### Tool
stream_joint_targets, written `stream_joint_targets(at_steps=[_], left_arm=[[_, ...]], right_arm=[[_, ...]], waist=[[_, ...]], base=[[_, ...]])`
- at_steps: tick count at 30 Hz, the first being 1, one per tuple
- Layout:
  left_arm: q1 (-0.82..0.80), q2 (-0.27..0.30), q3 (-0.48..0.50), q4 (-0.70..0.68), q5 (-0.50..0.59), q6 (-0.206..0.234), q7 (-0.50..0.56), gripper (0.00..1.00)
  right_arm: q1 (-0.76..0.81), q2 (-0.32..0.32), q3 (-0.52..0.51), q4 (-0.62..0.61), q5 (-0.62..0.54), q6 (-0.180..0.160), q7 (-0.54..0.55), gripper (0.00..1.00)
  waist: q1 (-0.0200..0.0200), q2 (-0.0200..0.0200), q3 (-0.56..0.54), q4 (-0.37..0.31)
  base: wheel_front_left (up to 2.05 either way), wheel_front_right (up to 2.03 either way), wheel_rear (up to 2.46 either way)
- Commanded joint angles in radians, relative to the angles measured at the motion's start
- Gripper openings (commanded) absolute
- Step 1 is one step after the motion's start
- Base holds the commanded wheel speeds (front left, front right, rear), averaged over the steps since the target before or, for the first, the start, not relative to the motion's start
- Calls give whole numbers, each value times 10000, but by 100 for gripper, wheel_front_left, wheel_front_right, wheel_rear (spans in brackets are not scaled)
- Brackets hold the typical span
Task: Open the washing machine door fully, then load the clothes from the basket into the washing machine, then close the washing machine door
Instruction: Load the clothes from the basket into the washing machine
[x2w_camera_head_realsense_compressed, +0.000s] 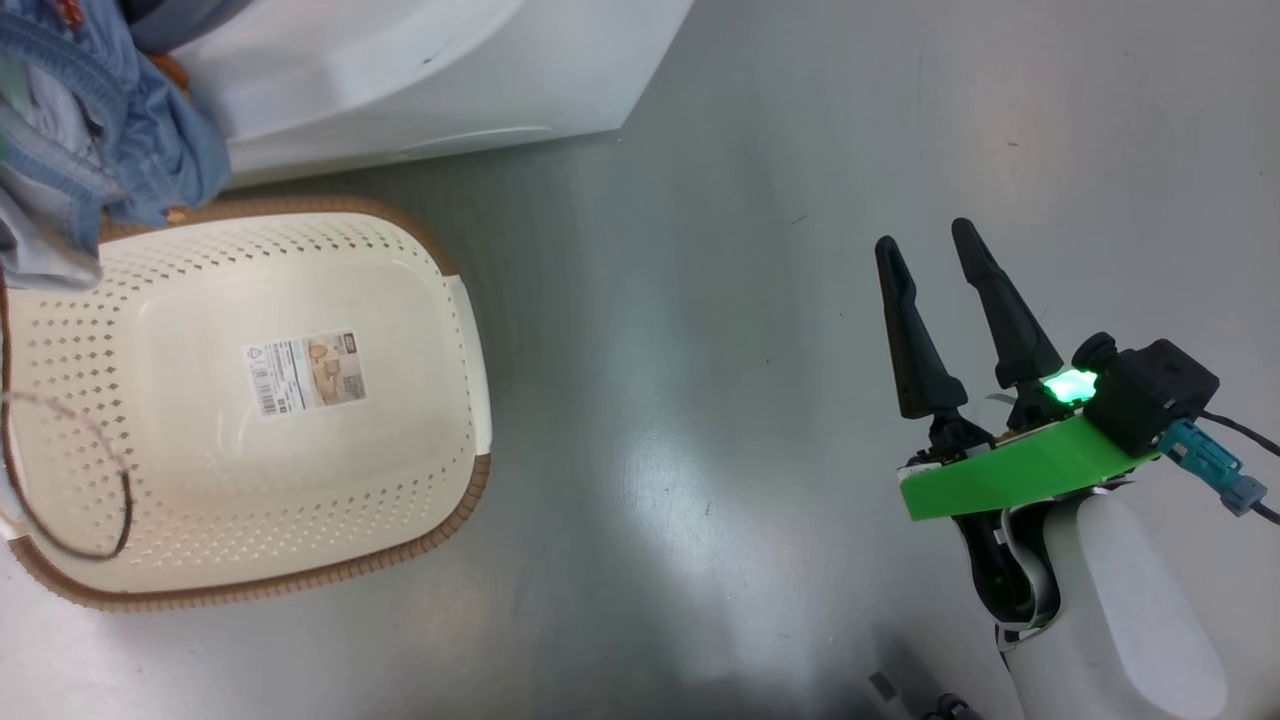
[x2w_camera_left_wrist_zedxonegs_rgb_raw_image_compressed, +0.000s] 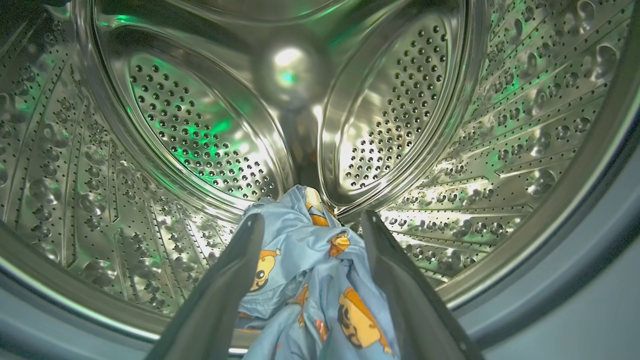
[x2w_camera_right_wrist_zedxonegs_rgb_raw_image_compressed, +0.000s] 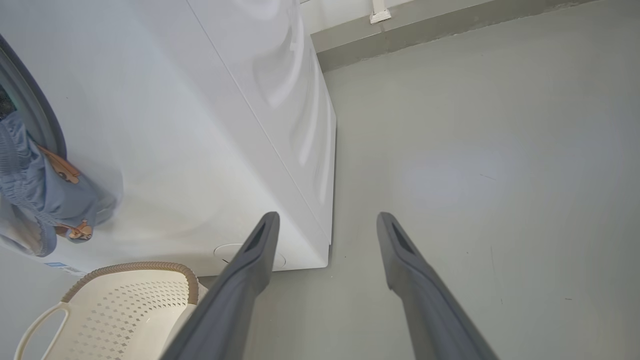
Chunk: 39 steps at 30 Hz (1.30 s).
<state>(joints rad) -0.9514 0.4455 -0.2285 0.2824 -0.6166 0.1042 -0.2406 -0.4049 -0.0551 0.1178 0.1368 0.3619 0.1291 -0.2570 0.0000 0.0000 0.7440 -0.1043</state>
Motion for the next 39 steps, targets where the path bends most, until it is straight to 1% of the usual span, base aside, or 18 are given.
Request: stream_joint_targets(at_steps=[1,4,8,15,19,23,26,33,39], left_arm=[[404,642,344,-518,45,146,-64,100],[1122,711,434,-1150,128,398,-95,100],[2169,592,624,-1955,180,738,-150,100],[3854,305,970,-3062,431,1092,-201,100],[4713,117,1279,-3504,594,1195,-208,100],[5323,-88,1629,-3740,773,1212,-209,100],[5912,-413,1958,-3812,906,1167,-210,100],[6947,-1064,2287,-3562,1331,782,-211,100],[7568,-1462,2454,-3242,1722,502,-211,100]], right_arm=[[335,49,223,-193,-94,16,-48,100],[344,49,205,-185,-127,16,-48,100],[348,49,186,-171,-146,16,-48,100],[337,49,198,-150,-186,16,-48,100],[332,49,202,-112,-185,16,-48,100],[295,49,232,-79,-105,16,-48,100],[236,49,270,-30,-99,16,-48,100],[247,49,391,58,-86,16,-48,100],[296,49,434,86,-77,16,-48,100]], waist=[[0,0,-9,14],[0,0,-27,57],[0,0,-66,110],[0,0,-150,167],[0,0,-190,187],[0,0,-162,162],[0,0,-187,103],[0,0,-333,-25],[0,0,-394,-128]], base=[[0,0,0],[0,0,0],[0,0,0],[0,0,0],[0,0,0],[0,0,0],[0,0,0],[0,0,0],[0,0,0]])
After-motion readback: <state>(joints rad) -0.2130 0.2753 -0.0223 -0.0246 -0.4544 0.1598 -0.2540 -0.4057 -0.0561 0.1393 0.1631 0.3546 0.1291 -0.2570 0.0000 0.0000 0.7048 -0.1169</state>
